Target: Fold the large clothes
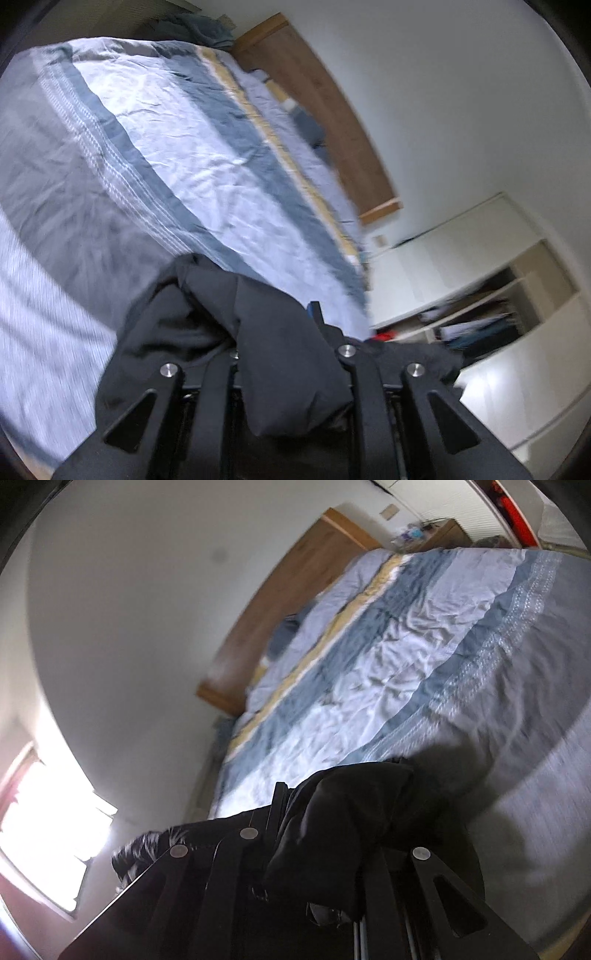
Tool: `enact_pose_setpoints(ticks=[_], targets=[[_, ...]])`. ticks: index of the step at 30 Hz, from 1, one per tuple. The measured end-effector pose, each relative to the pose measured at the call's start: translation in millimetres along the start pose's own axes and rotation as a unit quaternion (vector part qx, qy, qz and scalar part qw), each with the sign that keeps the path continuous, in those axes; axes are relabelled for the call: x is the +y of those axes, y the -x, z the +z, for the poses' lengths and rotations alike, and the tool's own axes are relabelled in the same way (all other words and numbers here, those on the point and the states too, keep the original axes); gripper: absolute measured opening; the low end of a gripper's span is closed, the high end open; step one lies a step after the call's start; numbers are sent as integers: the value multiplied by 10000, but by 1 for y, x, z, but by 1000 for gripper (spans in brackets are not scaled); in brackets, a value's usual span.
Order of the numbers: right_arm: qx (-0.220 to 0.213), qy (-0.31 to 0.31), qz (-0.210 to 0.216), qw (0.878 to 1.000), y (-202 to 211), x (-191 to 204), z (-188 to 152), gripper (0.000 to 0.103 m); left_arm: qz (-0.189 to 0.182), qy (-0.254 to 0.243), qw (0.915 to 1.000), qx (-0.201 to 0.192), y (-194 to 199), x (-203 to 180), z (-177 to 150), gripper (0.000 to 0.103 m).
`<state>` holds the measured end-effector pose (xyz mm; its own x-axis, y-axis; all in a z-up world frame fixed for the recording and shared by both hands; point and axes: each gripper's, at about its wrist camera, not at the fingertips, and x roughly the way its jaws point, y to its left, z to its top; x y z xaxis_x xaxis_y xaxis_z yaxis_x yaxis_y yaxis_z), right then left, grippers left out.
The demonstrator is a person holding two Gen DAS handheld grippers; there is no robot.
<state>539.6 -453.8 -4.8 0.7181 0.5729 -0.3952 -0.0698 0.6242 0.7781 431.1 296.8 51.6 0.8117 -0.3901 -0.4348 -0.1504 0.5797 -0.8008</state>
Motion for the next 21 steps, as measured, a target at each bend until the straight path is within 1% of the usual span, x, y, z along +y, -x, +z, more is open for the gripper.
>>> enact_pose_setpoints(ticks=[2,5,7,9,12,14,16,17,18,19,20,21], targets=[[3,-17,-293,9996,-33,-9,13,13,404,-165,9990,55,-39,11,14,18],[123,42,-726,9973,-82,-24,24,13,1133,-493,9921,227,-99,34,23,18],[265,32,-973,9949,-109,-37,26,13,1286,-531,9896,363,-130,54,19,19],[430,33,-1144,9925,-133,-52,24,13,1278,-516,9893,481,-151,70,15,19],[565,-104,-1081,9925,-155,-71,18,13,1108,-343,9919,512,-168,87,13,19],[612,-148,-1037,9926,-161,-78,15,13,1007,-198,9929,599,-175,97,13,19],[647,-217,-1011,9925,-160,-80,15,13,951,-74,9932,669,-174,98,14,19],[658,-255,-990,9926,-159,-80,15,15,929,-26,9931,714,-173,98,15,21],[658,-293,-930,9931,-156,-80,16,19,915,29,9929,753,-171,97,16,24],[667,-279,-881,9935,-153,-78,17,26,882,100,9931,766,-162,92,17,26],[663,-254,-820,9941,-151,-75,18,32,780,235,9938,761,-157,91,19,33],[627,-234,-746,9950,-146,-71,20,45,659,363,9945,731,-151,89,22,40]])
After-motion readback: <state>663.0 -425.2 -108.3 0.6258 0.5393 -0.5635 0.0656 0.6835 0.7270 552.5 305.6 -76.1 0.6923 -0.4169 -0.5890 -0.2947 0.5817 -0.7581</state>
